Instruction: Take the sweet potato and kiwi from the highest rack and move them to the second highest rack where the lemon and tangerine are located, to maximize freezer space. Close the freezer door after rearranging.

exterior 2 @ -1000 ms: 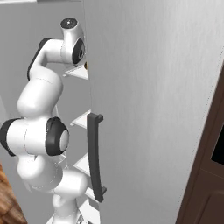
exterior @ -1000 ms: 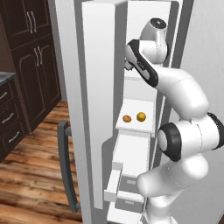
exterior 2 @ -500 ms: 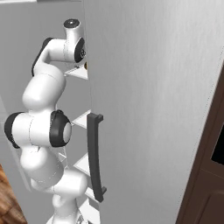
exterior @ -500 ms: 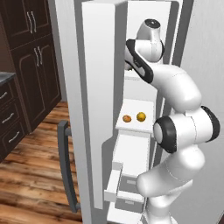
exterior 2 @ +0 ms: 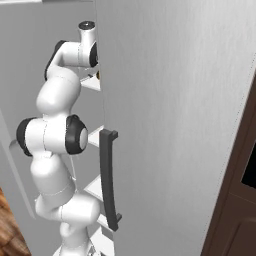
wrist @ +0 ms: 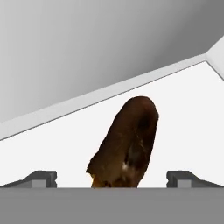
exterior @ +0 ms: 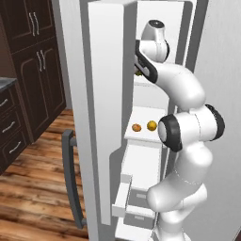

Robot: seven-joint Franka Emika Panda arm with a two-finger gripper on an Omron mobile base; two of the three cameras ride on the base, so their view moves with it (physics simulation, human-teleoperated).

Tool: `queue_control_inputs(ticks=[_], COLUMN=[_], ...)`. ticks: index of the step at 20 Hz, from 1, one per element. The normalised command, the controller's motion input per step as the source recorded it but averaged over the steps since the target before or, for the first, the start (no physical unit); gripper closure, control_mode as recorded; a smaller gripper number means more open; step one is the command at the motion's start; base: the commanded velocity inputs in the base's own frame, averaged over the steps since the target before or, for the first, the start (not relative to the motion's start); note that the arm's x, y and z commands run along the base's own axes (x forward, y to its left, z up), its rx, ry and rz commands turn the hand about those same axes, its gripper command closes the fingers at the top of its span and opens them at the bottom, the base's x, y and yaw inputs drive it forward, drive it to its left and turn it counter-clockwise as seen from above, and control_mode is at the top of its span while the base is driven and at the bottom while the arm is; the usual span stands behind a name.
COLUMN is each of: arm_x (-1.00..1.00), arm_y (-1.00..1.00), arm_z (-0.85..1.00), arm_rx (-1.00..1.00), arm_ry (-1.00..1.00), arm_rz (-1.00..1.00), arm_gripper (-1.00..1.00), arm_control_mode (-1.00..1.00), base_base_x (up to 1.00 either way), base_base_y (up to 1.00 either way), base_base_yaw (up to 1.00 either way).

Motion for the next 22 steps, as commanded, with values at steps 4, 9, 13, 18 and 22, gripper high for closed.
queue_control_inputs(ticks=[4, 9, 13, 18, 22], arm_x=[0.32, 0.03, 0.1, 0.1, 0.0], arm_y=[0.0, 0.0, 0.02, 0.02, 0.0], arm_z=[-0.12, -0.27, -0.32, -0.26, -0.13], arm_rx=[-0.02, -0.11, -0.13, -0.04, 0.0], arm_ry=[0.07, 0.11, 0.16, 0.11, 0.01], arm_rz=[0.0, 0.0, 0.0, 0.02, 0.15], arm_gripper=[-1.0, -1.0, 1.0, 1.0, 1.0], arm_control_mode=[-1.0, -1.0, -1.0, -1.0, -1.0], base_base_x=[0.0, 0.0, 0.0, 0.0, 0.0], base_base_y=[0.0, 0.0, 0.0, 0.0, 0.0], base_base_yaw=[0.0, 0.0, 0.0, 0.0, 0.0])
